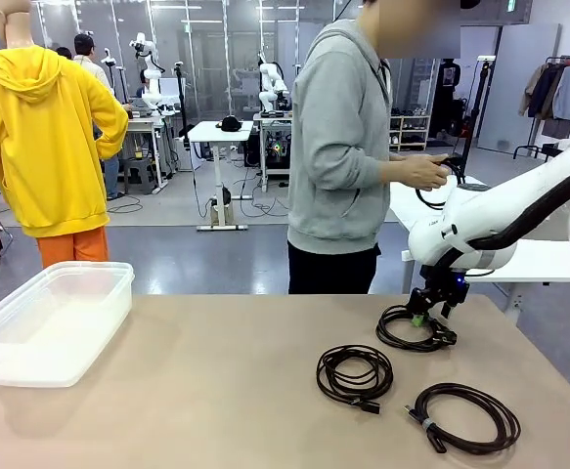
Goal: Organize and store the cables.
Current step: Place the Power Cable into the Organizing box.
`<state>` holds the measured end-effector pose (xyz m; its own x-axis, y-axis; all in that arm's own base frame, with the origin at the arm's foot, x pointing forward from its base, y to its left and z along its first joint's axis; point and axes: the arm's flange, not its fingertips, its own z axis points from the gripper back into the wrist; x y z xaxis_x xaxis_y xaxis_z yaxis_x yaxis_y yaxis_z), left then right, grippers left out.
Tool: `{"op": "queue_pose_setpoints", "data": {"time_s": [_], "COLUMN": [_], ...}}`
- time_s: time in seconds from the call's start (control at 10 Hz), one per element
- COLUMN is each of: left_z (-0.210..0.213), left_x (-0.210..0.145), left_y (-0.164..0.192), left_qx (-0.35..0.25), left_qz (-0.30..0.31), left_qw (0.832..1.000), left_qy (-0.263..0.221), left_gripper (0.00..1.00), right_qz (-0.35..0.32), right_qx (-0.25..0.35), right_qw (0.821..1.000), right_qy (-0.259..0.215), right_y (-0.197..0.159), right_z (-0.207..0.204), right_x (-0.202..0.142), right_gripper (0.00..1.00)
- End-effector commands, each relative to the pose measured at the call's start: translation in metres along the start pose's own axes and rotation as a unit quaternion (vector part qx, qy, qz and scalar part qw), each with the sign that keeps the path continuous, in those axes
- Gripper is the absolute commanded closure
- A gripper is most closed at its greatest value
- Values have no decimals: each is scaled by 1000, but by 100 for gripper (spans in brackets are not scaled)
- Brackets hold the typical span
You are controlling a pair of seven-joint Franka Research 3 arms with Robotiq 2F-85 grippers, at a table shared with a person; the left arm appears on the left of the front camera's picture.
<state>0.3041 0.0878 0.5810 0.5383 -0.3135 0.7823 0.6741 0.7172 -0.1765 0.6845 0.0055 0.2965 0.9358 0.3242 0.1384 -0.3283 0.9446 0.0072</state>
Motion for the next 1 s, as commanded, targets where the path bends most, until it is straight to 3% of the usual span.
{"op": "queue_pose_setpoints", "data": {"time_s": [0.0,0.1,0.2,0.3,0.7,0.9], "left_z": [0,0,0,0,0,0], "left_x": [1,1,1,1,1,1], "left_y": [0,0,0,0,0,0], "left_qx": [-4,-4,-4,-4,-4,-4], "left_qz": [-4,-4,-4,-4,-4,-4], "left_qw": [1000,1000,1000,1000,1000,1000], "left_qy": [-2,-2,-2,-2,-2,-2], "left_gripper": [0,0,0,0,0,0], "right_qz": [-14,-17,-20,-21,-40,-60], "right_qx": [-6,-4,-2,-2,4,10], "right_qw": [1000,1000,1000,1000,999,998], "right_qy": [9,11,14,17,21,11], "right_y": [2,1,0,0,-1,0], "right_z": [2,1,0,0,7,37], "right_x": [7,7,8,8,9,7], "right_gripper": [76,100,76,100,100,100]}}
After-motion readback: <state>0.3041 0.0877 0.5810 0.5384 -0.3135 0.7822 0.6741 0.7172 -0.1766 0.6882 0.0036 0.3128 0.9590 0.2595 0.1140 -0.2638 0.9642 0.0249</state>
